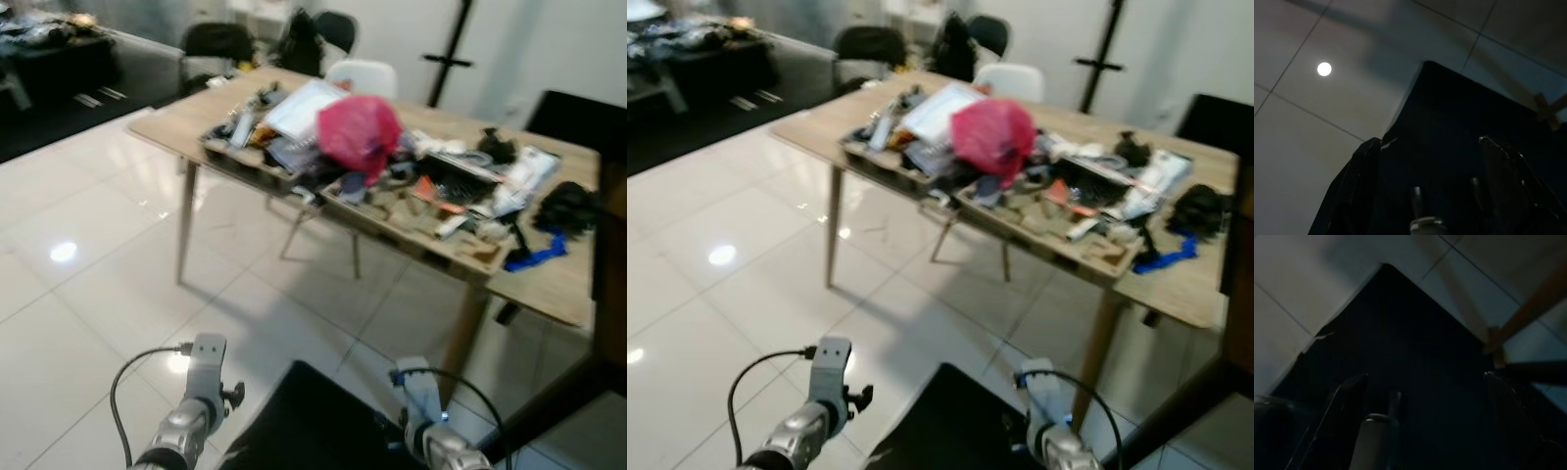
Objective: Picking trash to rubbish bin
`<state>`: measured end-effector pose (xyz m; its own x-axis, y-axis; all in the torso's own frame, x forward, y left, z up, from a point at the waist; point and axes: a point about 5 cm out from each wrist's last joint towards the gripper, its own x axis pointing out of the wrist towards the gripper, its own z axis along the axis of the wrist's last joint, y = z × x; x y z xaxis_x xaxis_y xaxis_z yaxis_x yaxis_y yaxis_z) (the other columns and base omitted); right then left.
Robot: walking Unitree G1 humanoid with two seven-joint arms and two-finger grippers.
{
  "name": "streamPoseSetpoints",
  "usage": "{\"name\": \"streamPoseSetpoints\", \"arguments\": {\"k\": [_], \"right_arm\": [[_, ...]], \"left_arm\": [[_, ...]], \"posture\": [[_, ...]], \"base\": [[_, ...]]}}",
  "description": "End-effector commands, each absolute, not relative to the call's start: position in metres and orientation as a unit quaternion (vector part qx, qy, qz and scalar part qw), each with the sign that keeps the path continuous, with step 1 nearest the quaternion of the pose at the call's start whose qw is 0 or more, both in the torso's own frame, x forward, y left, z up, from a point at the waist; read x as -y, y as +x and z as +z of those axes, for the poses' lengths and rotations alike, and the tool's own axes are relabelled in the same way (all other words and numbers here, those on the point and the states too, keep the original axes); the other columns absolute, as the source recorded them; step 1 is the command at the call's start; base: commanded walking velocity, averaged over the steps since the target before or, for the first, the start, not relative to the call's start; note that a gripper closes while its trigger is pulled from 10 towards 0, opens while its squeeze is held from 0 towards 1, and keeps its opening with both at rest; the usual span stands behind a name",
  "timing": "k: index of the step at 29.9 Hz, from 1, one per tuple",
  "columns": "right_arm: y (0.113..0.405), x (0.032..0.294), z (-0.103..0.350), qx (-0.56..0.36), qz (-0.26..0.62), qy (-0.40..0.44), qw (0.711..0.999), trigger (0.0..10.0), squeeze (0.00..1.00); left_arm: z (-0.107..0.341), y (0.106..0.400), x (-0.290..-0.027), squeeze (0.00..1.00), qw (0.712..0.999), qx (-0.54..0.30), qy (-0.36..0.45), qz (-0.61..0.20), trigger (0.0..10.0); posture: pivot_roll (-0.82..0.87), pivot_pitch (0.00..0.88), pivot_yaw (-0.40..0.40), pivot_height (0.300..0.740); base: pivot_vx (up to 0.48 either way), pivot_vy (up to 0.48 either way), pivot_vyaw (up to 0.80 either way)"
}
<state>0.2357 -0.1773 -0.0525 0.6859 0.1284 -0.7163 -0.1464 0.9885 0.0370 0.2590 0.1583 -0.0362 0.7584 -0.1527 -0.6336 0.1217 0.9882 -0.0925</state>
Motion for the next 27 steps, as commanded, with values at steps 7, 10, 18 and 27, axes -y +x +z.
{"name": "streamPoseSetpoints", "arguments": {"k": [7, 10, 18, 27], "right_arm": [[0.2287, 0.1731, -0.0577, -0.4, 0.077, -0.004, 0.913, 10.0, 0.0], [0.2283, 0.1735, -0.0579, -0.4, 0.077, -0.004, 0.913, 10.0, 0.0], [0.2262, 0.1743, -0.0593, -0.402, 0.072, -0.001, 0.913, 10.0, 0.0], [0.2243, 0.1727, -0.0607, -0.405, 0.068, 0.005, 0.912, 10.0, 0.0]], "left_arm": [[-0.0385, 0.2563, -0.1585, 0.0, 0.935, -0.347, -0.013, -0.079, 10.0], [-0.0385, 0.2563, -0.1583, 0.0, 0.934, -0.347, -0.013, -0.08, 10.0], [-0.0366, 0.2587, -0.159, 0.0, 0.935, -0.345, -0.008, -0.083, 10.0], [-0.0368, 0.2585, -0.16, 0.0, 0.934, -0.347, -0.005, -0.085, 10.0]], "posture": [[-0.07, 0.034, 0.026, 0.74], [-0.07, 0.032, 0.03, 0.74], [-0.07, 0.028, 0.036, 0.74], [-0.07, 0.033, 0.04, 0.74]], "base": [[0.243, 0.0, -0.8], [0.244, 0.0, -0.8], [0.245, 0.0, -0.8], [0.161, 0.0, -0.72]]}}
